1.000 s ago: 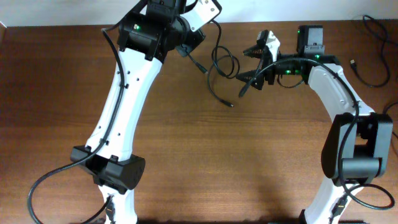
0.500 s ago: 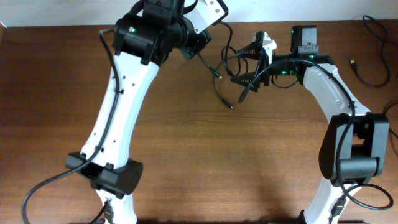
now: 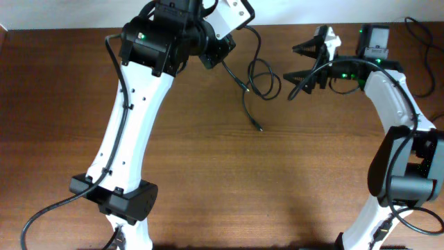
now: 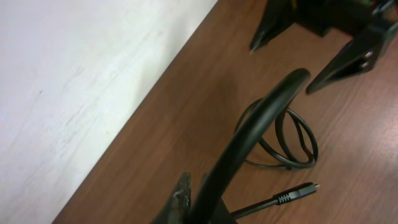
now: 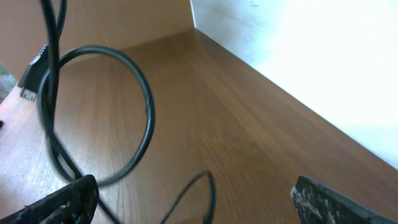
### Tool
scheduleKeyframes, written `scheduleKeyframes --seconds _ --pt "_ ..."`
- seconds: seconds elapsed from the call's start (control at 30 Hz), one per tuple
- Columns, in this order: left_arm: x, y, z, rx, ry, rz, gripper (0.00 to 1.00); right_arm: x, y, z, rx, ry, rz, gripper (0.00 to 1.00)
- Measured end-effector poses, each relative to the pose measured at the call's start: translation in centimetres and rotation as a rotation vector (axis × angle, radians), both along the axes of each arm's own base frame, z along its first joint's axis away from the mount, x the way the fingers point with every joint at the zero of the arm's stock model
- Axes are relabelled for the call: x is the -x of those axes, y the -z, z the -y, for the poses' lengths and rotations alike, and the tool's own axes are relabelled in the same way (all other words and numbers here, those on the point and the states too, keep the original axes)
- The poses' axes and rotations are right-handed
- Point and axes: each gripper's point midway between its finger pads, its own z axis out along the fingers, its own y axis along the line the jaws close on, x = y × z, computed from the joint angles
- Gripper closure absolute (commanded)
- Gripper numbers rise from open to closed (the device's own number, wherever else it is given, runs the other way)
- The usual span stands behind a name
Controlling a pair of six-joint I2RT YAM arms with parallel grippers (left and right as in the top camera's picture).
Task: Untangle cables
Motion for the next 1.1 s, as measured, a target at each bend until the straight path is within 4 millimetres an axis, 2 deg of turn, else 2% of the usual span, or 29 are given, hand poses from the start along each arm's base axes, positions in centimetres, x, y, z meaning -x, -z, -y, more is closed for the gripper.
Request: scheduleKeyframes --seconds 0.13,0.17,0.2,0.23,0.33,0.43,0.53,0.6,0.63,0.77,0.87,0.93,0.97,1.03,1.1 --pt "0.6 0.0 1.1 0.004 0.028 0.000 1.00 0.5 0.0 -2.0 0.000 -0.042 0.000 0.00" --pt "0.7 -0.1 1.4 0.005 0.035 0.001 1.00 0.7 0.0 -2.5 0.000 -0.053 -0.002 0.06" --pt "0.9 -0.1 1.9 0.007 0.044 0.004 1.00 0.9 0.0 -3.1 0.000 -0.065 -0.003 0.42" --pt "1.2 -0.2 2.3 0.008 0.055 0.005 1.00 1.0 0.0 -3.6 0.001 -0.076 -0.005 0.96" --pt "1.8 -0.2 3.4 0.008 0.080 0.005 1.00 1.1 0.4 -4.8 0.027 -0.085 -0.003 0.96" --pt "1.9 -0.2 3.7 0.006 0.085 0.007 1.00 1.0 0.8 -5.0 0.046 -0.075 -0.008 0.96" --pt "1.5 0.0 3.0 -0.024 0.049 0.020 1.00 0.1 0.8 -3.8 0.061 -0.032 0.002 0.96" --pt "1.0 0.1 2.3 -0.050 0.016 0.031 1.00 -1.0 0.3 -2.3 0.054 0.013 0.020 0.96" --pt "0.7 0.1 1.8 -0.066 -0.006 0.039 1.00 -1.7 0.0 -0.9 0.048 0.052 0.024 0.96" --pt "-1.0 0.5 -2.0 -0.123 -0.122 0.040 1.00 -3.9 -1.1 8.2 0.000 0.260 -0.012 0.96" --pt "-1.9 0.9 -4.2 -0.101 -0.176 0.013 1.00 -3.4 -2.1 13.4 -0.073 0.342 -0.067 0.96" --pt "-2.4 1.2 -5.3 -0.078 -0.210 -0.012 1.00 -2.9 -2.7 16.1 -0.109 0.385 -0.090 0.96" --pt "-2.6 1.2 -6.2 -0.075 -0.238 -0.019 1.00 -2.9 -2.5 18.2 -0.104 0.446 -0.104 0.96" --pt "-3.9 1.0 -11.5 -0.081 -0.378 -0.024 1.00 -2.1 -1.6 25.4 -0.102 0.629 -0.140 0.96" --pt "-4.7 1.0 -17.2 -0.096 -0.517 -0.027 1.00 -0.6 -1.0 31.1 -0.108 0.776 -0.169 0.96"
